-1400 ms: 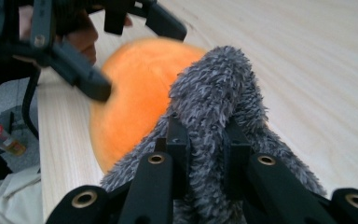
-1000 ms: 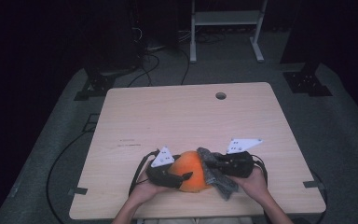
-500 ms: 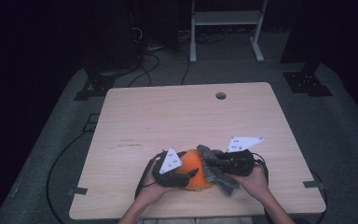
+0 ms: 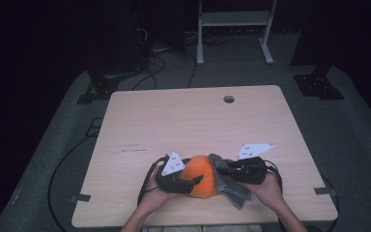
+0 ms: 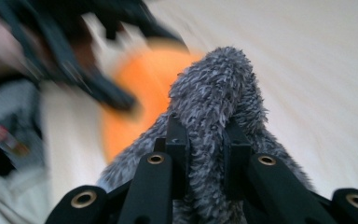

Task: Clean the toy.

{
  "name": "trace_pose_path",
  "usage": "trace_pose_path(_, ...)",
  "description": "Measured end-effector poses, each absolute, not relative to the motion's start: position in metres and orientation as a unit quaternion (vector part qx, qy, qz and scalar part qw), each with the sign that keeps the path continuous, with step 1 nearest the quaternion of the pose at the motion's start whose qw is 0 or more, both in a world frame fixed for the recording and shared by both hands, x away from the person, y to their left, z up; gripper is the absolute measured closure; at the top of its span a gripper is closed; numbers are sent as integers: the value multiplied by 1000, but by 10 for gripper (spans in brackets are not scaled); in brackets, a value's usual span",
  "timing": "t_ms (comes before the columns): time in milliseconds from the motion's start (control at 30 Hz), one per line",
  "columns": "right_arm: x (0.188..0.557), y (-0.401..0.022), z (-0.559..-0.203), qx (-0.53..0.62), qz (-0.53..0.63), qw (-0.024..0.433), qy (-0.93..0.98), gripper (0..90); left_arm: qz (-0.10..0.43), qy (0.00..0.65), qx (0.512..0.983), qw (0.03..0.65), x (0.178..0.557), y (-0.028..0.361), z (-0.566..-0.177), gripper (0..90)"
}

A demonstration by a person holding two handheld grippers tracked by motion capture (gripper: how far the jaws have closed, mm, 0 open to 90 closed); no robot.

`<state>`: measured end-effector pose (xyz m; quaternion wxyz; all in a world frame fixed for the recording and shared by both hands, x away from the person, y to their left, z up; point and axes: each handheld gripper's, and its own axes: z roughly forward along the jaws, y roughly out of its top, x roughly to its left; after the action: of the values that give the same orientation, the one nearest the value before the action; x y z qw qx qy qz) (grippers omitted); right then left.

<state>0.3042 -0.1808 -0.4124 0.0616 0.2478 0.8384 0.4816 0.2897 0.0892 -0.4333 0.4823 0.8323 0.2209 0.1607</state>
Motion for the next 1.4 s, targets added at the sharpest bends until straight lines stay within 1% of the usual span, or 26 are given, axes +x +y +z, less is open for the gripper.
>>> trace_pose_path(100,301,-171,-401,228,497,72,834,761,176,200,836,480,284,81,-431,281)
trace_pose_path(200,305,-170,-412,232,482,63,843,763,166,205,838,477,286,86,-432,261)
trace_pose_path(333,308,-184,-418,254,456,59,851,764,158,211,835,483,287,88,-434,263)
trace_pose_path(400,305,-183,-413,247,474,62,843,763,166,203,837,480,286,84,-433,263)
trace_pose_path(533,299,-165,-399,209,501,69,837,761,172,190,841,477,282,80,-431,252)
trace_pose_path(567,299,-162,-400,206,492,75,842,761,166,192,840,479,282,81,-431,238)
trace_pose_path(600,300,-161,-403,206,485,74,847,762,154,195,839,483,284,84,-431,199)
trace_pose_path(667,301,-162,-408,207,475,68,853,764,118,214,832,498,292,91,-431,132)
trace_pose_path(700,300,-164,-409,207,469,70,856,764,103,230,829,500,295,93,-432,111)
trace_pose_path(733,299,-165,-410,209,463,73,858,764,90,245,828,497,299,95,-433,94)
trace_pose_path(800,300,-168,-411,212,451,74,864,764,76,257,827,495,302,96,-436,94)
trace_pose_path(833,300,-170,-412,215,445,74,866,763,83,255,829,491,301,97,-436,121)
trace_pose_path(867,300,-171,-411,217,446,73,865,764,95,252,831,488,299,96,-436,179)
trace_pose_path(933,297,-170,-407,213,452,80,862,763,148,224,834,482,291,91,-431,259)
trace_pose_path(967,294,-168,-402,206,470,81,855,763,163,213,832,485,288,88,-430,289)
trace_pose_path(1033,293,-164,-393,200,493,82,843,763,206,189,828,486,279,78,-424,307)
trace_pose_path(1100,294,-161,-390,195,495,97,841,762,230,177,833,471,276,74,-422,304)
trace_pose_path(1133,295,-161,-391,194,491,95,844,762,229,176,834,469,277,74,-423,296)
trace_pose_path(1167,298,-163,-396,201,483,94,847,764,222,180,832,475,278,76,-424,269)
trace_pose_path(1200,299,-164,-400,204,478,93,849,766,209,185,832,479,281,79,-426,236)
trace_pose_path(1233,302,-166,-406,211,467,85,855,766,199,194,830,485,282,82,-426,181)
trace_pose_path(1300,303,-171,-412,219,461,78,857,766,170,221,823,495,290,90,-428,116)
trace_pose_path(1333,304,-173,-412,220,460,77,857,766,153,238,821,496,294,94,-429,94)
trace_pose_path(1400,302,-174,-413,223,449,82,861,766,121,266,814,502,301,100,-432,83)
